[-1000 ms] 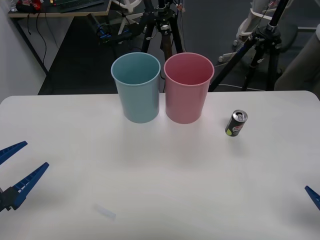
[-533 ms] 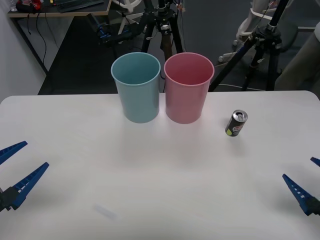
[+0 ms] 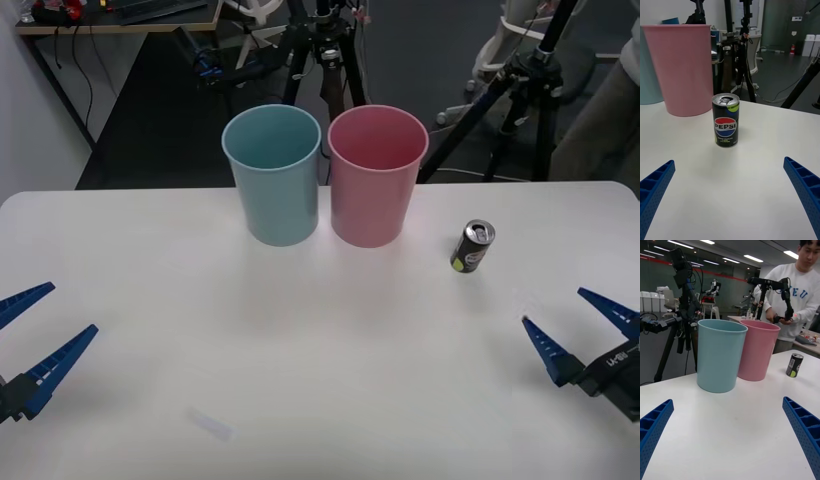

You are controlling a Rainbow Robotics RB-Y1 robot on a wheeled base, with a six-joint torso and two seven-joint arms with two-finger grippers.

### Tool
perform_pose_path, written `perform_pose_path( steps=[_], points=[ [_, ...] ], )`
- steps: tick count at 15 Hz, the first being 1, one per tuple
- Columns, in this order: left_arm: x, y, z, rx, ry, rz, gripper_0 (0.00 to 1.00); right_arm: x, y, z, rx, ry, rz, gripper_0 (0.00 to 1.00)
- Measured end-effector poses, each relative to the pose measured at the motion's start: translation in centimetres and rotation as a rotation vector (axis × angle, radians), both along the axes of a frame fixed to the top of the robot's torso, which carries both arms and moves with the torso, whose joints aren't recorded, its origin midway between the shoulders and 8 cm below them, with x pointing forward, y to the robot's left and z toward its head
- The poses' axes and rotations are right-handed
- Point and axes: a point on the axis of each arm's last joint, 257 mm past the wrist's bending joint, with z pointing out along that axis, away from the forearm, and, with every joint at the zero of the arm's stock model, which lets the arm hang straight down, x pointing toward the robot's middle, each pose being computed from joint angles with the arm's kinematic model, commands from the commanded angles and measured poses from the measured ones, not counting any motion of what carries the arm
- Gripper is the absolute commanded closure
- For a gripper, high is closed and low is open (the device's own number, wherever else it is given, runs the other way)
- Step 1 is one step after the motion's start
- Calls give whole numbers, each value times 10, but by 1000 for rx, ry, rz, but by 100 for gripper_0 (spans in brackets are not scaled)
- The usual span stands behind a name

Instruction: Grasp the object on the table and drop it into the matching bin: aluminum can to the light blue bin, PET bottle to the pink bin.

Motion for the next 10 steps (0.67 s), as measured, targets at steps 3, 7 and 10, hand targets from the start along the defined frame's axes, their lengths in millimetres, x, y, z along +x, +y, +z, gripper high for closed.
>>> perform_pose_path(
  steps=[3,7,10],
  points=[
    [0,0,0,0,0,0,0,20,12,0,-2,1,-14,0],
    [0,0,0,0,0,0,0,44,27,0,-4,4,-34,0],
    [0,0,0,0,0,0,0,59,39,0,-13,9,-45,0]
  ],
)
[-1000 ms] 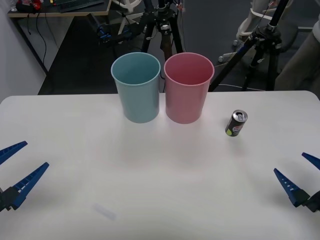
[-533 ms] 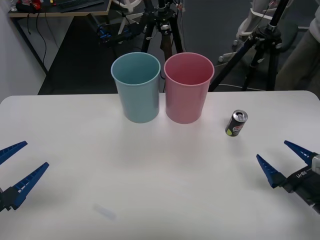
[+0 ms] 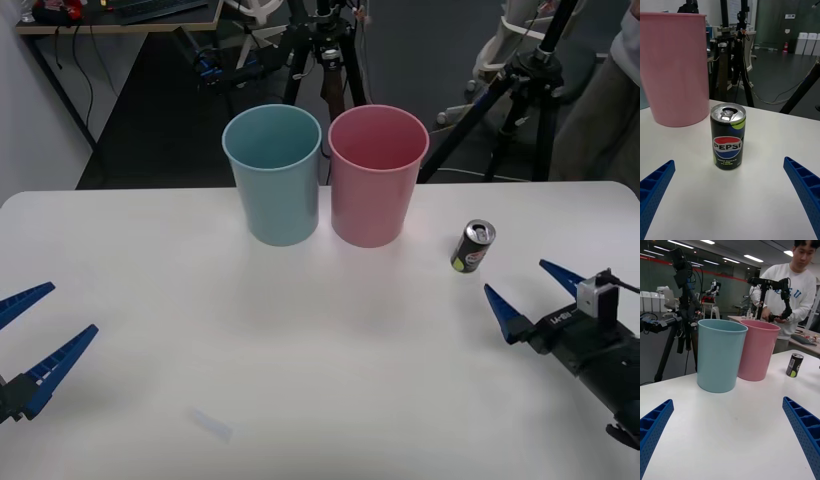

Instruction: Grasp the object on the table and drop it into the matching bin: aluminum can to the light blue bin, PET bottle to the pink bin.

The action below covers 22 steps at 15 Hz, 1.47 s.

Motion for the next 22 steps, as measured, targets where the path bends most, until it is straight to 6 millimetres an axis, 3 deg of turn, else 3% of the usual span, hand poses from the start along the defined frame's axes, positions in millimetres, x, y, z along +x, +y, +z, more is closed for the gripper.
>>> perform_pose_path(
  steps=[15,22],
  points=[
    [0,0,0,0,0,0,0,65,37,-15,-2,38,-34,0],
    [0,0,0,0,0,0,0,94,42,-11,14,45,-46,0]
  ],
)
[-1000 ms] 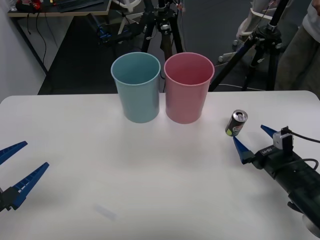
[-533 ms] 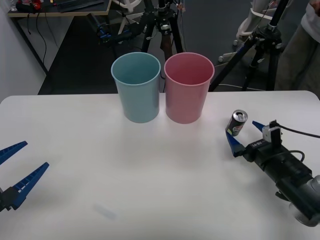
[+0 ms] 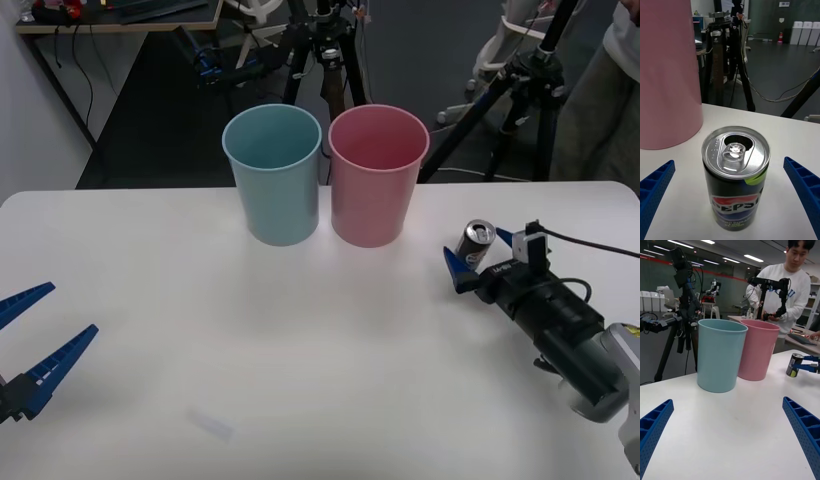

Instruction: Grasp the object on the table and drop it into the matching bin: aluminum can to the light blue bin, PET bottle to the pink bin.

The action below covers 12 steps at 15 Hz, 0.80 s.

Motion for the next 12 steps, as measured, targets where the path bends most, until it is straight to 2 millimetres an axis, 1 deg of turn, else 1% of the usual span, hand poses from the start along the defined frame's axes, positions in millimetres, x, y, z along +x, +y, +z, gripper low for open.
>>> perform_pose_path(
  steps=[5,10,12],
  points=[
    [0,0,0,0,0,0,0,17,0,0,0,10,-17,0],
    [0,0,0,0,0,0,0,28,4,-3,0,26,-17,0],
    [0,0,0,0,0,0,0,29,6,-5,0,30,-20,0]
  ],
)
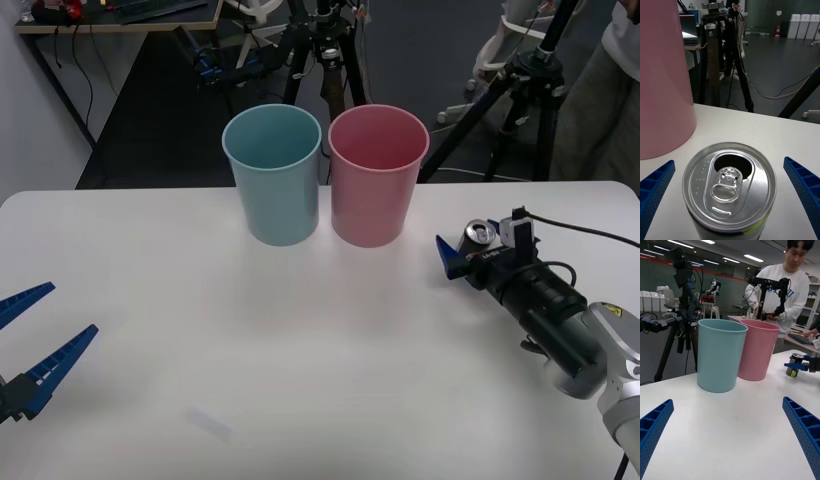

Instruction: Grasp the object on the table and drop it into the matching bin: aluminum can to the light blue bin, PET bottle to the pink bin.

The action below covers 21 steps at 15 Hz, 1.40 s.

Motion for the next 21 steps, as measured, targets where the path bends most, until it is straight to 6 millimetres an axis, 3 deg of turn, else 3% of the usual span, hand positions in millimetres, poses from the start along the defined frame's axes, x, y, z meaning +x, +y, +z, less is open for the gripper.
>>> perform_pose_path(
  steps=[2,3,4,5,17,21],
  points=[
    [0,0,0,0,0,0,0,0,1,-1,-1,3,0,0],
    [0,0,0,0,0,0,0,0,2,-1,0,4,0,6],
    [0,0,0,0,0,0,0,0,2,-1,-1,4,0,59],
    [0,0,0,0,0,0,0,0,2,-2,0,5,0,100],
    [0,0,0,0,0,0,0,1,1,1,18,3,-4,100],
    [0,0,0,0,0,0,0,-1,1,17,37,-36,18,100]
  ],
)
